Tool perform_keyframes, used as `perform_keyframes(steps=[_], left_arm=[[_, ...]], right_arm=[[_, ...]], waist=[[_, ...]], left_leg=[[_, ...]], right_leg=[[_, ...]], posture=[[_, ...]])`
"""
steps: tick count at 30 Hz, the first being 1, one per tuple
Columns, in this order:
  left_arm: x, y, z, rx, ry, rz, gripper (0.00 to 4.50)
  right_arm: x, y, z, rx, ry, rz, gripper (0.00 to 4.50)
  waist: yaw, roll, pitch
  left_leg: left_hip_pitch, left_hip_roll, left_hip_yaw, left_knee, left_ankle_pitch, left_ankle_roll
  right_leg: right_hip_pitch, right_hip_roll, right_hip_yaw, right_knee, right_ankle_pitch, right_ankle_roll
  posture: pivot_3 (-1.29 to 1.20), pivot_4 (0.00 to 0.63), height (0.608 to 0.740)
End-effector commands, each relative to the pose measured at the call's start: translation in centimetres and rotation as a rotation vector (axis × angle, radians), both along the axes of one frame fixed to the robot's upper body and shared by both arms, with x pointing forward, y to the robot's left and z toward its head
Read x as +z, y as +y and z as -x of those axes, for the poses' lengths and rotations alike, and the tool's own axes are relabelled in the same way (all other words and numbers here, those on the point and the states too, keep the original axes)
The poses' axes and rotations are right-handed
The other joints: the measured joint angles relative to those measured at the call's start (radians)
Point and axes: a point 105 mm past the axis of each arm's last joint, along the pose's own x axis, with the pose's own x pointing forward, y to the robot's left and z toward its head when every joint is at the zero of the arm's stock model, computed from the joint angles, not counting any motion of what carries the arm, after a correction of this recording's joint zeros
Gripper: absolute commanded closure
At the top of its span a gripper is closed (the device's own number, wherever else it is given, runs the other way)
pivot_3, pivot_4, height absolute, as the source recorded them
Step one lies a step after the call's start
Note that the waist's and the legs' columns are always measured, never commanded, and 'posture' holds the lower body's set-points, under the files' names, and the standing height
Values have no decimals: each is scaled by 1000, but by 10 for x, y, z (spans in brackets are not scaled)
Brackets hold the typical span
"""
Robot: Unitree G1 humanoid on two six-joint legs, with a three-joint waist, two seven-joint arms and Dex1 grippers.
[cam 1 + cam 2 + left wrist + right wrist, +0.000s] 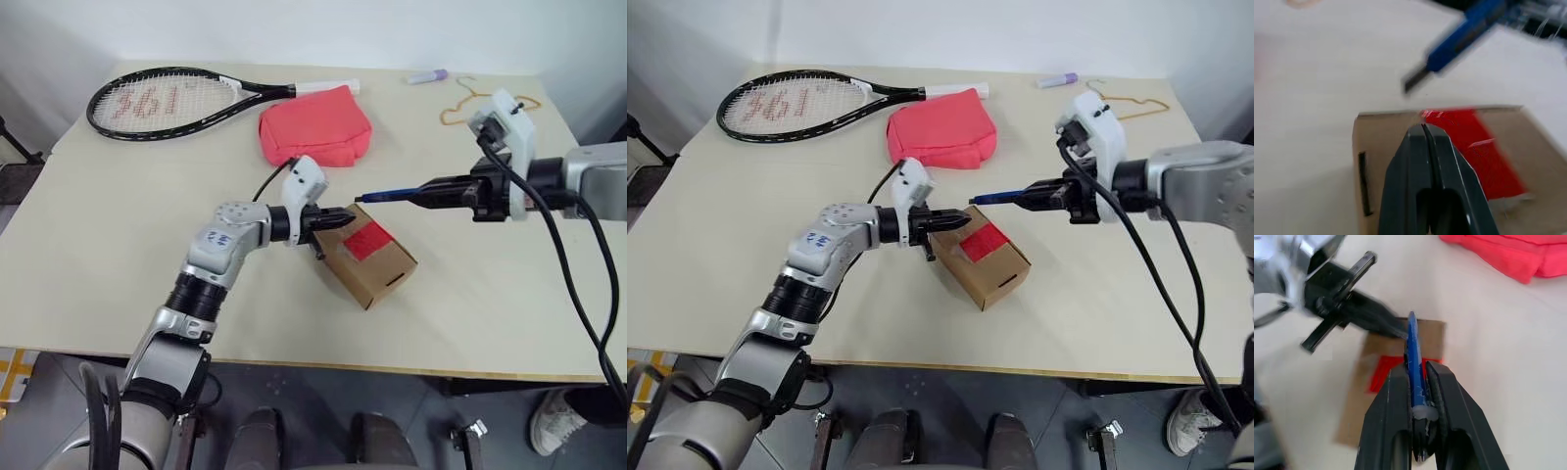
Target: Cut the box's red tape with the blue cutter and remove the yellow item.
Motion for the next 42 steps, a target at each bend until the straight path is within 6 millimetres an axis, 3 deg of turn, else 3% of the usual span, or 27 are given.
perform_keyframes(steps=[1,11,27,32,38,42], left_arm=[[3,-1,3,-2,2,-23,4500],[-8,-2,13,-11,37,-60,4500],[-11,-2,18,-28,47,-74,4500],[-12,-2,18,-26,50,-77,4500],[-14,-1,19,-18,60,-76,4500],[-14,-2,19,-19,62,-74,4500]], right_arm=[[8,-3,-8,3,-72,57,4346],[9,-7,-17,17,-91,58,4346],[-21,-8,-12,42,-30,80,4346],[-18,-9,-15,31,-51,79,4346],[11,-13,-18,22,-130,52,4346],[16,-10,-16,35,-136,35,4346]], waist=[[0,0,0],[0,0,0],[-1,0,0],[-1,0,0],[-1,0,0],[-1,0,0]], left_leg=[[0,0,0,0,0,0],[0,0,0,-1,0,0],[1,0,0,1,0,0],[2,0,0,1,0,0],[2,0,0,1,0,0],[2,0,-1,1,0,0]], right_leg=[[-1,0,-1,0,0,0],[0,-1,-3,1,0,0],[1,-1,-3,4,0,0],[1,-1,-3,4,0,0],[1,-1,-3,5,0,0],[1,-1,-3,5,0,0]], posture=[[0,150,740],[0,150,740],[0,150,740],[0,150,740],[0,150,740],[0,150,740]])
